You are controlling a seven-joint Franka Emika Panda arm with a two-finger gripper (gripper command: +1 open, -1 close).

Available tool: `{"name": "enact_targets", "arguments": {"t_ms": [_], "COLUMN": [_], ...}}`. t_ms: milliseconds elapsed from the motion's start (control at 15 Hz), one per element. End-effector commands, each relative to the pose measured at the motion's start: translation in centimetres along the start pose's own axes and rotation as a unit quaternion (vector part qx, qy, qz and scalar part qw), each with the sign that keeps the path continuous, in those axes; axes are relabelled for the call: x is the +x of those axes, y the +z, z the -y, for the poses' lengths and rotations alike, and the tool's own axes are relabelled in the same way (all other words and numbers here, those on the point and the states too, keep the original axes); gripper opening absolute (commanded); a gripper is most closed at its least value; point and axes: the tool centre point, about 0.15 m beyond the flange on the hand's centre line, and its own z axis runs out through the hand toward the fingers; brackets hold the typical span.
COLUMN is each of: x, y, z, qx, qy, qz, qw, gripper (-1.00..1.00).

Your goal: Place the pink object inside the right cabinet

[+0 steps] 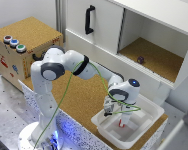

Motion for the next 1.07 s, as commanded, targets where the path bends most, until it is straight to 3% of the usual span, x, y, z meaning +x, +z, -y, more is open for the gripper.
{"name": "enact_targets", "arguments": {"t_ms": [0, 200, 533, 800, 1000], "x": [-0.7, -0.1, 3.3, 7.3, 10.5], "y": [-1.9, -4.3, -11.0, -17.1, -21.0], "z": [0.2, 1.1, 4.5, 10.0, 13.8], "qx": [0.020, 0.031, 0.075, 0.114, 0.114], "qy": [-0.013, -0.024, -0.086, -0.200, -0.274], "qz": [-0.029, -0.049, -0.088, -0.119, -0.138], "qw": [0.999, 0.998, 0.990, 0.966, 0.945], "gripper": [-1.00, -1.00, -1.00, -1.00, -1.00]}}
